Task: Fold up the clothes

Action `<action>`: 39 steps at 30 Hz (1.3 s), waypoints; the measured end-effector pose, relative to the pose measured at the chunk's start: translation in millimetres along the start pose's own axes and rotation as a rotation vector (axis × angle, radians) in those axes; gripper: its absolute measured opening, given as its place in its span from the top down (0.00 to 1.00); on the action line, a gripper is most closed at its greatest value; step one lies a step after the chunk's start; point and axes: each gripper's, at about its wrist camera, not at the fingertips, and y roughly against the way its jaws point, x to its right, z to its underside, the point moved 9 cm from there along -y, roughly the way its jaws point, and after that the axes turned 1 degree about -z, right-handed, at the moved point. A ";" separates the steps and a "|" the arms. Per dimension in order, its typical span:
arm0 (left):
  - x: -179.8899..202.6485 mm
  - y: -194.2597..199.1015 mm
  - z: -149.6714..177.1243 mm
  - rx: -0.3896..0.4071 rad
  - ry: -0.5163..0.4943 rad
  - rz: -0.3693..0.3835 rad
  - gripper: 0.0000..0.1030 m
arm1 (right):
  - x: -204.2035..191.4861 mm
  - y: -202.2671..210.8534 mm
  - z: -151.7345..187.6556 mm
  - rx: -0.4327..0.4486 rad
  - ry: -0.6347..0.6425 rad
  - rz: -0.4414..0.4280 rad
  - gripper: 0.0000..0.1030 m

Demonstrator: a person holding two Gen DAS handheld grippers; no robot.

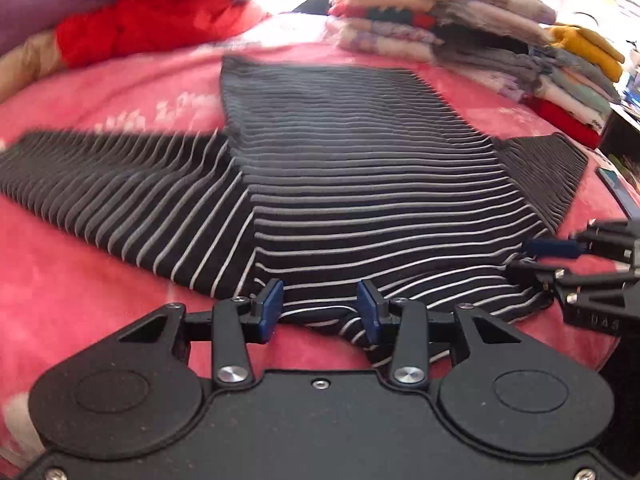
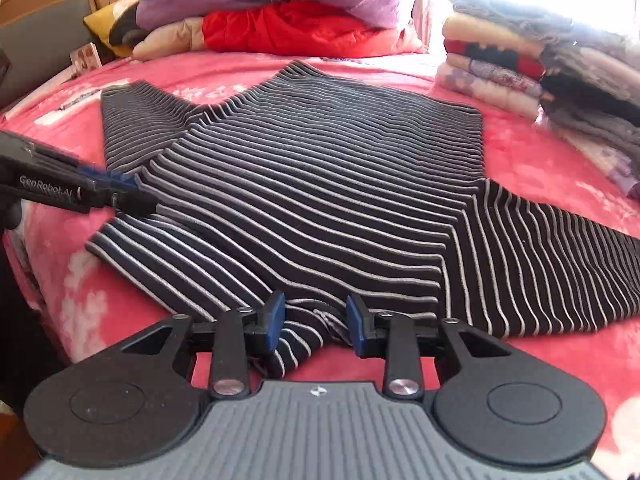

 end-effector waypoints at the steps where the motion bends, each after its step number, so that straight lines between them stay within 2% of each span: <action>1: 1.3 3.9 -3.0 0.025 -0.008 -0.001 0.62 | 0.6 4.2 -1.7 0.001 -0.007 0.008 0.66; 4: -6.9 -6.8 -1.0 -0.024 0.022 0.008 0.62 | -4.6 20.9 -10.6 0.085 0.062 0.060 0.64; 5: -13.9 -3.5 -6.4 -0.002 0.055 0.015 0.63 | -6.2 14.2 -6.0 0.032 0.086 0.075 0.63; 7: -32.9 7.5 -21.5 0.066 0.131 0.020 0.63 | -2.8 9.2 -1.4 0.017 0.056 0.070 0.63; 11: -110.8 19.1 -40.1 0.172 0.372 -0.076 0.64 | -0.3 15.8 -9.3 0.061 0.031 0.059 0.66; 14: -171.9 19.5 -33.2 0.188 0.620 -0.127 0.65 | -1.1 17.4 -16.2 0.087 0.039 0.061 0.66; 16: -200.1 17.4 -28.2 0.202 0.714 -0.142 0.65 | -6.3 15.7 -21.7 0.096 0.054 0.051 0.70; 19: -222.5 8.2 -15.7 0.198 0.835 -0.093 0.65 | -27.9 10.0 -38.6 0.104 0.099 0.017 0.76; 22: -226.3 1.4 -11.7 0.191 0.890 -0.044 0.66 | -53.2 -2.0 -64.0 0.110 0.158 -0.032 0.79; 25: -230.4 -1.4 -11.9 0.200 0.919 -0.029 0.66 | -88.9 -19.6 -90.0 0.112 0.223 -0.089 0.79; 30: -241.5 -1.1 -10.6 0.216 1.008 0.027 0.67 | -168.6 -53.3 -115.8 0.101 0.419 -0.167 0.79; 33: -243.0 -2.0 -12.0 0.217 0.998 0.033 0.67 | -213.7 -73.5 -109.2 0.094 0.619 -0.133 0.77; 35: -244.5 -2.5 -12.4 0.219 1.001 0.039 0.67 | -227.3 -89.8 -103.2 0.063 0.706 -0.073 0.77; 39: -251.2 -5.3 -15.8 0.229 1.027 0.051 0.67 | -237.6 -96.0 -102.5 0.078 0.760 -0.018 0.77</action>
